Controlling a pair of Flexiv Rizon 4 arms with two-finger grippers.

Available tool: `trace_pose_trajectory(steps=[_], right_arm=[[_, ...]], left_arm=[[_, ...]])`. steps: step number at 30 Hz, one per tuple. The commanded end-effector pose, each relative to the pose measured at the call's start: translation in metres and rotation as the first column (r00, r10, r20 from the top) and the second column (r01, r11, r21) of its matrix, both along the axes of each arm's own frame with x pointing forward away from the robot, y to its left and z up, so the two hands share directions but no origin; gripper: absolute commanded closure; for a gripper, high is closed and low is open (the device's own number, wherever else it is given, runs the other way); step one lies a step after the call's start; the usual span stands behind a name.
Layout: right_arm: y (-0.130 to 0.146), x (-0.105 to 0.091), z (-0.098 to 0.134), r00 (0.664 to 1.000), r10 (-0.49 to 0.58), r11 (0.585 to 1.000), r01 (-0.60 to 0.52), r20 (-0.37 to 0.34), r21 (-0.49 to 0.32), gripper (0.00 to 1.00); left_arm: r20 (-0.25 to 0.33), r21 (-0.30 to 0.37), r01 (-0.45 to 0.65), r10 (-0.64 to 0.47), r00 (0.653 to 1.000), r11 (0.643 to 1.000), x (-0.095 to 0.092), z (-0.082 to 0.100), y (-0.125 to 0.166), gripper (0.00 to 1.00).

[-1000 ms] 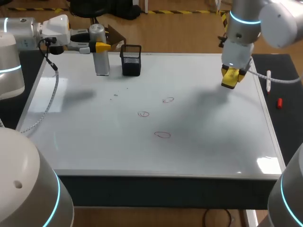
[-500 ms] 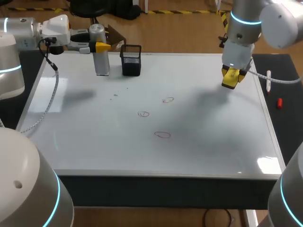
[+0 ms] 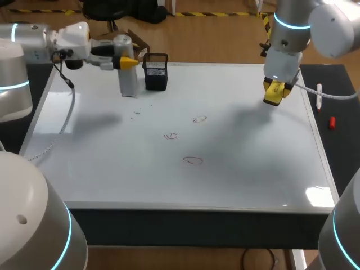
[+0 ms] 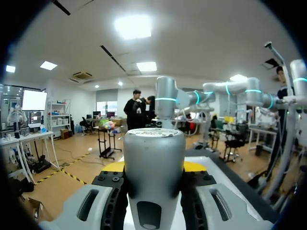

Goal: Pick up the inspection probe, press it on each red-marked spot on the whiteboard one by one, put down the probe, pick up the eraser, and wipe off all the red marks.

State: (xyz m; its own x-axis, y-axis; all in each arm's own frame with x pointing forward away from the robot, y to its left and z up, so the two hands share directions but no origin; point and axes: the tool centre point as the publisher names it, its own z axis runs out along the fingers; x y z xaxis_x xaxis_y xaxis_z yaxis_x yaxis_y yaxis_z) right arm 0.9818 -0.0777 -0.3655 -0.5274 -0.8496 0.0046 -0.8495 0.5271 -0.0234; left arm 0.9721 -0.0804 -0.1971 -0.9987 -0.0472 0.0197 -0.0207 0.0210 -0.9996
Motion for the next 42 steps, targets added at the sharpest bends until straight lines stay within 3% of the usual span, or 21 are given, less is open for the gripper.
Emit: trace_pose_trajectory(steps=[1,7,14,26,42], right_arm=[[-0.001,0.0,0.001,1.0,0.002,1.0,-0.002,-0.001,-0.003,1.0],[-0.001,0.0,0.001,1.0,0.002,1.0,-0.002,-0.001,-0.003,1.0],[-0.001,0.0,0.001,1.0,0.002,1.0,-0.002,-0.001,-0.003,1.0],[-0.001,0.0,0.001,1.0,0.002,1.0,-0.002,-0.001,-0.003,1.0],[-0.001,0.0,0.001,1.0,0.002,1.0,-0.002,-0.001,-0.003,1.0]], left_arm=[[0.012,-0.012,0.019,-0.019,1.0,1.0,-0.019,0.0,-0.02,1.0],[0.021,-0.062,0.097,-0.096,0.995,0.993,-0.053,-0.003,-0.056,1.0],[0.003,-0.095,0.141,-0.142,0.99,0.985,-0.071,-0.018,-0.083,1.0],[-0.014,-0.103,0.176,-0.178,0.984,0.979,-0.073,-0.056,-0.1,1.0],[-0.06,-0.082,0.185,-0.191,0.98,0.979,-0.066,-0.088,-0.106,1.0]])
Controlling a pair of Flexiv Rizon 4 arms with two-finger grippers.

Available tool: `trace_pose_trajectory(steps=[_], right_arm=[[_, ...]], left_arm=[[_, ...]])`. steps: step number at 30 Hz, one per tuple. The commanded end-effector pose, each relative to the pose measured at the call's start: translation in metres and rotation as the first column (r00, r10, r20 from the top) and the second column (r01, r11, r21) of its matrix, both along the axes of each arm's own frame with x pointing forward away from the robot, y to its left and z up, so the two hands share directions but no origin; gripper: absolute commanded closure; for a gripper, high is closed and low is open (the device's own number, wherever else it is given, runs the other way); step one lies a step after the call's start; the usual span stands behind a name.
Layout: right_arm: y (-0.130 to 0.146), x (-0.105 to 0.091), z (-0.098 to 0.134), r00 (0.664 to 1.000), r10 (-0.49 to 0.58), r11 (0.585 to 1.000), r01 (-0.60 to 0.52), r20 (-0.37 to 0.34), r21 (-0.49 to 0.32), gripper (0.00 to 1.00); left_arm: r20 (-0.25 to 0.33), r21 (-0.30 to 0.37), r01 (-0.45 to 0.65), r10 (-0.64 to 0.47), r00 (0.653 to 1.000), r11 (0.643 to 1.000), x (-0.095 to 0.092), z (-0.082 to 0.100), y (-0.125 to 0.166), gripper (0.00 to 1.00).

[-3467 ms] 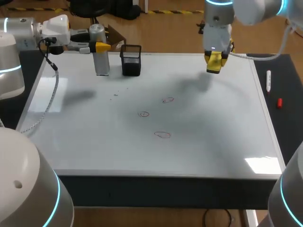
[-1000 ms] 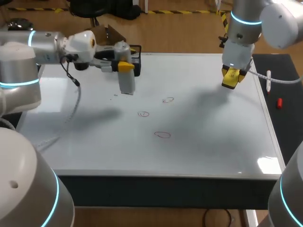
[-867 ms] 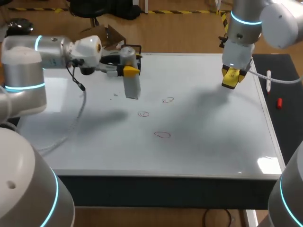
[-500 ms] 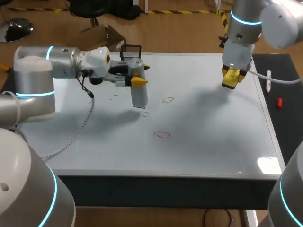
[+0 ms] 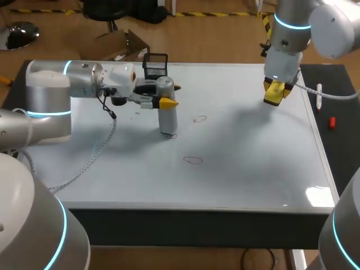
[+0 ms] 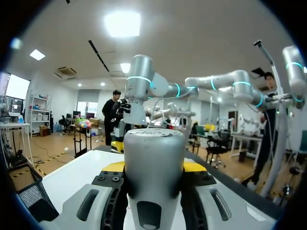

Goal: Pick up the inspection probe, press it on each red-marked spot on the whiteboard one by one, put down the probe, pick up the eraser, and wipe off all the red marks.

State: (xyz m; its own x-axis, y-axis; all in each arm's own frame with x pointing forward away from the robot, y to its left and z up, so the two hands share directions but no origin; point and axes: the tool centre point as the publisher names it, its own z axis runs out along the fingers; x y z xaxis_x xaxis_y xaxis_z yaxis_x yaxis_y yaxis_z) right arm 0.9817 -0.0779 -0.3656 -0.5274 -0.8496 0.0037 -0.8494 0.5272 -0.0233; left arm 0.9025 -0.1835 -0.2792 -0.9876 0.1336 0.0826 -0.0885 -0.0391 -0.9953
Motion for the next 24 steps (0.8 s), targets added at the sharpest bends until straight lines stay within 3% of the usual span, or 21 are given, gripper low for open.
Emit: trace_pose_trajectory(steps=[1,17,24], right_arm=[[-0.001,0.001,0.001,1.0,0.002,1.0,-0.002,-0.001,-0.003,1.0],[-0.001,0.001,0.001,1.0,0.002,1.0,-0.002,-0.001,-0.003,1.0],[-0.001,0.001,0.001,1.0,0.002,1.0,-0.002,-0.001,-0.003,1.0]], left_arm=[[-0.002,-0.007,0.015,-0.015,1.0,1.0,0.003,-0.007,-0.003,1.0],[-0.007,-0.023,0.016,-0.016,1.0,1.0,0.001,-0.012,0.002,1.0],[0.004,-0.03,0.007,-0.007,1.0,1.0,-0.002,0.009,0.006,1.0]])
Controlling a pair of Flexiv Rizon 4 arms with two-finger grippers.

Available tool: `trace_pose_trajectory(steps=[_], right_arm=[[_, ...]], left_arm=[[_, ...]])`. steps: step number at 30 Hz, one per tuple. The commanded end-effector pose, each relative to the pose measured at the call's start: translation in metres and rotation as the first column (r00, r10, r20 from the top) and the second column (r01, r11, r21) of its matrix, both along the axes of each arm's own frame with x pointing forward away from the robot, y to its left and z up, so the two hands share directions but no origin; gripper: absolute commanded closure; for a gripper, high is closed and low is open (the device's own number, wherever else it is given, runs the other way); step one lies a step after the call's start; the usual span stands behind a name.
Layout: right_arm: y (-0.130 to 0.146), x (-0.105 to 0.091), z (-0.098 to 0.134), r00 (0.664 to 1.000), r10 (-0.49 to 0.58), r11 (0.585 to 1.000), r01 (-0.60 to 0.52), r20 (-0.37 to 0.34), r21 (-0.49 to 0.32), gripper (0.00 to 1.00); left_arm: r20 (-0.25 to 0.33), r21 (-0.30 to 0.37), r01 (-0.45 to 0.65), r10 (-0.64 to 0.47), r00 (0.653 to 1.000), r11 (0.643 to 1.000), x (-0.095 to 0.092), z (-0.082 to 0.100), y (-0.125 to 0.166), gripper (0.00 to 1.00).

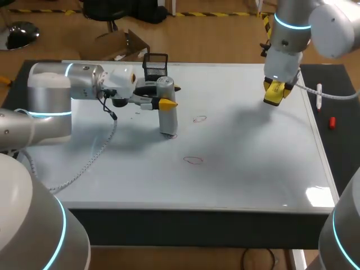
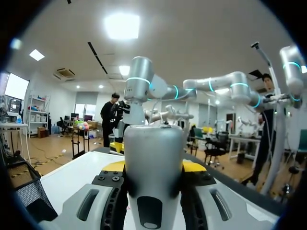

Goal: Pick up the inspection probe, press it on each red-marked spot on the whiteboard one by one, put down the probe, pick up the eraser, and wipe off all the red marks.

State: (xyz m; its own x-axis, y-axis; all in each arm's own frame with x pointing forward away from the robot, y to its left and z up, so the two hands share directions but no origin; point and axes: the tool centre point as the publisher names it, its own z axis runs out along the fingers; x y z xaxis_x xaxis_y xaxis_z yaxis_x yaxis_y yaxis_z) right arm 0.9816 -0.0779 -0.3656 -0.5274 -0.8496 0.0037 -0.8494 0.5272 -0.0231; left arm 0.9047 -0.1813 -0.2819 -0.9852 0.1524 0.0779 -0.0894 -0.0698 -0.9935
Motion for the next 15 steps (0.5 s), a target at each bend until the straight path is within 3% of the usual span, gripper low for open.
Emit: trace_pose_trajectory(steps=[1,10,15], right_arm=[[-0.001,0.001,0.001,1.0,0.002,1.0,-0.002,-0.001,-0.003,1.0],[-0.001,0.001,0.001,1.0,0.002,1.0,-0.002,-0.001,-0.003,1.0],[-0.001,0.001,0.001,1.0,0.002,1.0,-0.002,-0.001,-0.003,1.0]], left_arm=[[0.011,0.001,-0.008,0.008,1.0,1.0,-0.005,0.017,0.004,1.0],[0.046,-0.012,-0.012,0.013,0.999,1.0,-0.002,0.041,0.008,1.0],[0.06,-0.016,-0.025,0.026,0.998,1.0,0.009,0.047,0.016,1.0]])
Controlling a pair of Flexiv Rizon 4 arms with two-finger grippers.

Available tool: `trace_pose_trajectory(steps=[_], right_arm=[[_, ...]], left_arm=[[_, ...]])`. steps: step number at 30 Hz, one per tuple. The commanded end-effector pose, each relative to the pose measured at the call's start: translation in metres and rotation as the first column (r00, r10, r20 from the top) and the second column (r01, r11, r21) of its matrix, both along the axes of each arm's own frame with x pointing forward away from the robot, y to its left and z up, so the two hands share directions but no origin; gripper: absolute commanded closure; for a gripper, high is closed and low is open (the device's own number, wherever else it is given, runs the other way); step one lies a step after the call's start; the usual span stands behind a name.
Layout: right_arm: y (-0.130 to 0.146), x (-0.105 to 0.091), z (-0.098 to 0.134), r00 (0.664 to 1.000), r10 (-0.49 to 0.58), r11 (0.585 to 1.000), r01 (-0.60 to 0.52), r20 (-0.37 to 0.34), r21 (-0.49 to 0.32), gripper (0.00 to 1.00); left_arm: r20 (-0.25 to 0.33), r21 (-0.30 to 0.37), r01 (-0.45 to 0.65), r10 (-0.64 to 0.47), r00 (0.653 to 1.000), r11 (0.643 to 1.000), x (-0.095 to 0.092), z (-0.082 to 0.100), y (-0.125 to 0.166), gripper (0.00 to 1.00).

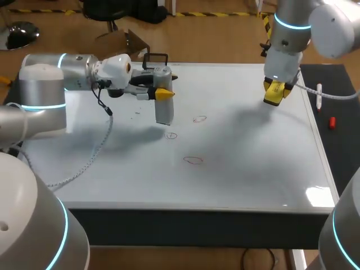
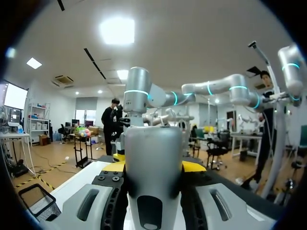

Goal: Pick up the inspection probe, press it on each red-marked spot on the whiteboard one by one, put down the probe, pick up the eraser, and wipe off all the red marks.

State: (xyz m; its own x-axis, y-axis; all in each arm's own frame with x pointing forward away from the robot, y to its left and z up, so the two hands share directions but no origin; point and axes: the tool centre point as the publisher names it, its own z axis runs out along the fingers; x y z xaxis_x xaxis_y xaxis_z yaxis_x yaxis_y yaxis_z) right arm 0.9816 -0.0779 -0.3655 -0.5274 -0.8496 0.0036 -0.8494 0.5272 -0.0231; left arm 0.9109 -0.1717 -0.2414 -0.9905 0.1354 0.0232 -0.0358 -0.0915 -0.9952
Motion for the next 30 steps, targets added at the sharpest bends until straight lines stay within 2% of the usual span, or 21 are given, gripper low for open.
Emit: trace_pose_trajectory(steps=[1,11,20,30], right_arm=[[-0.001,0.001,0.001,1.0,0.002,1.0,-0.002,-0.001,-0.004,1.0],[-0.001,0.001,0.001,1.0,0.002,1.0,-0.002,-0.001,-0.004,1.0],[-0.001,0.001,0.001,1.0,0.002,1.0,-0.002,-0.001,-0.004,1.0],[-0.001,0.001,0.001,1.0,0.002,1.0,-0.002,-0.001,-0.004,1.0]], left_arm=[[0.012,0.002,-0.011,0.011,1.0,1.0,0.005,0.009,0.009,1.0],[0.051,0.017,-0.099,0.098,0.994,0.995,0.036,0.023,0.05,1.0],[0.051,0.018,-0.197,0.196,0.979,0.98,0.062,0.025,0.096,1.0],[0.06,0.026,-0.279,0.278,0.959,0.96,0.082,0.021,0.145,1.0]])
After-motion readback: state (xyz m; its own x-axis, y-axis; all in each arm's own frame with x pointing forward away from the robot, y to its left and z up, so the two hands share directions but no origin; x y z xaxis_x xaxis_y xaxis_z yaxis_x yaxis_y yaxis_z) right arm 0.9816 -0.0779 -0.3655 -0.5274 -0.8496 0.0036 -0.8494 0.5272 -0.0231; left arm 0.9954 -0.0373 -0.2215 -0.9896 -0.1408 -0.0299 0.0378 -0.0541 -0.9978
